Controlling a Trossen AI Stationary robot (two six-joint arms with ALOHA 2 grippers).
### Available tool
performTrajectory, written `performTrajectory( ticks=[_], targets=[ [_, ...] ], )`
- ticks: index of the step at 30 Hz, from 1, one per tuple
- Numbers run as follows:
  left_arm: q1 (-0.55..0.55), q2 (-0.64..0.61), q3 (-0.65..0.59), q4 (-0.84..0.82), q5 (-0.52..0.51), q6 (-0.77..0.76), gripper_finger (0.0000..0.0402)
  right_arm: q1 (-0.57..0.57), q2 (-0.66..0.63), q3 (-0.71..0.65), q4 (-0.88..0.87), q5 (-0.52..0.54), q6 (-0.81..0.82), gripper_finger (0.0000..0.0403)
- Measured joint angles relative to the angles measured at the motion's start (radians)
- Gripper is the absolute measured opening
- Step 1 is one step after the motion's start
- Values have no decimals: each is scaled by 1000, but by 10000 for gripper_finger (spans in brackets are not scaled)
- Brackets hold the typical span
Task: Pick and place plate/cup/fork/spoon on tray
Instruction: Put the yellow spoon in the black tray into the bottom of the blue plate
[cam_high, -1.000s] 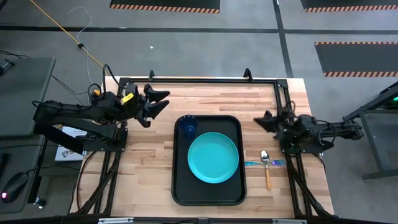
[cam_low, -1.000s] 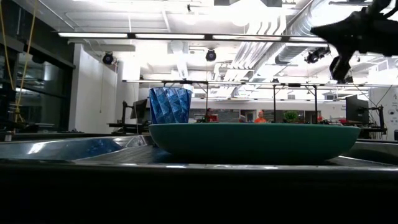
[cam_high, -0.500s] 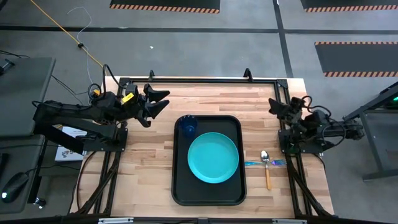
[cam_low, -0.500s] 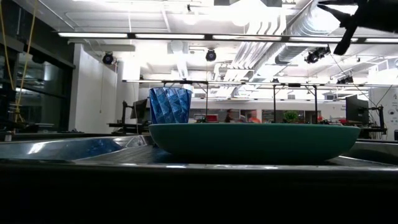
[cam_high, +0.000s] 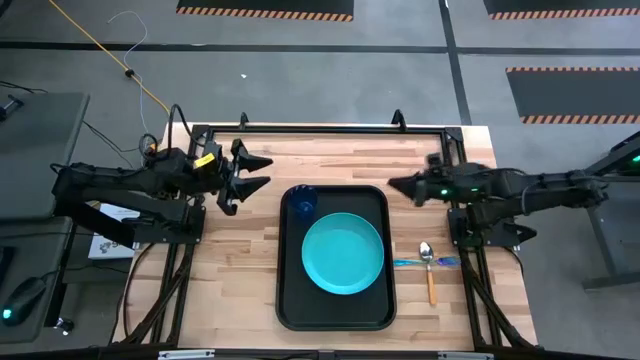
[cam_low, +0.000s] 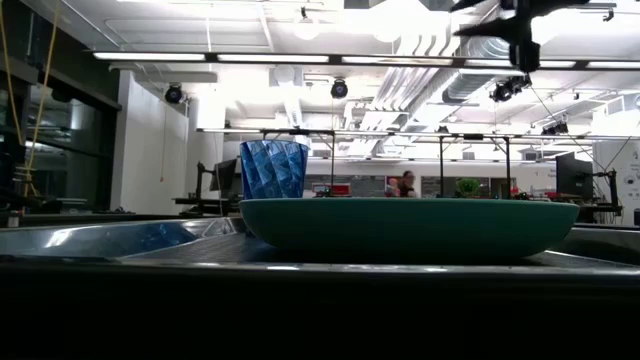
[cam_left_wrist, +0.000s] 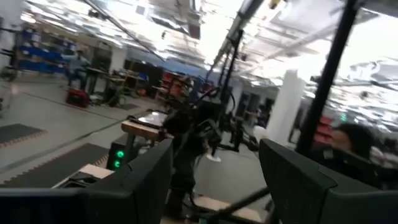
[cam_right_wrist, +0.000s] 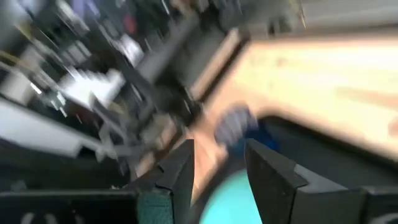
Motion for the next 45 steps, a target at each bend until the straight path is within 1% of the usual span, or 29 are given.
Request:
performTrajectory(
  ticks=[4, 10, 12, 16, 20, 25, 27, 33, 36, 40, 45],
  targets=[
    [0, -66, 0, -115, 28, 39, 229, 0, 147, 76, -91, -134, 93, 135],
    [0, -177, 0, -243, 28, 91, 229, 8, 308, 128, -154, -377, 284, 135],
    [0, -208, 0, -271, 28, 101, 229, 27, 348, 135, -183, -422, 355, 135],
    [0, -249, 0, -309, 26, 120, 229, 83, 406, 136, -276, -479, 468, 135],
    [0, -266, 0, -330, 26, 122, 229, 149, 426, 136, -440, -514, 567, 135],
    [0, -267, 0, -331, 26, 122, 229, 266, 425, 136, -670, -454, 763, 135],
    [0, -267, 0, -331, 26, 122, 229, 323, 429, 136, -719, -450, 855, 135],
    [0, -260, 0, -331, 11, 149, 229, 481, 458, 136, -738, -453, 1063, 135],
    [0, -257, 0, -331, 7, 155, 229, 534, 504, 136, -743, -436, 1136, 135],
    [0, -248, 0, -339, 7, 155, 229, 568, 577, 136, -758, -458, 1184, 135],
    [0, -232, 0, -369, 8, 156, 229, 572, 667, 136, -764, -470, 1186, 135]
  ],
)
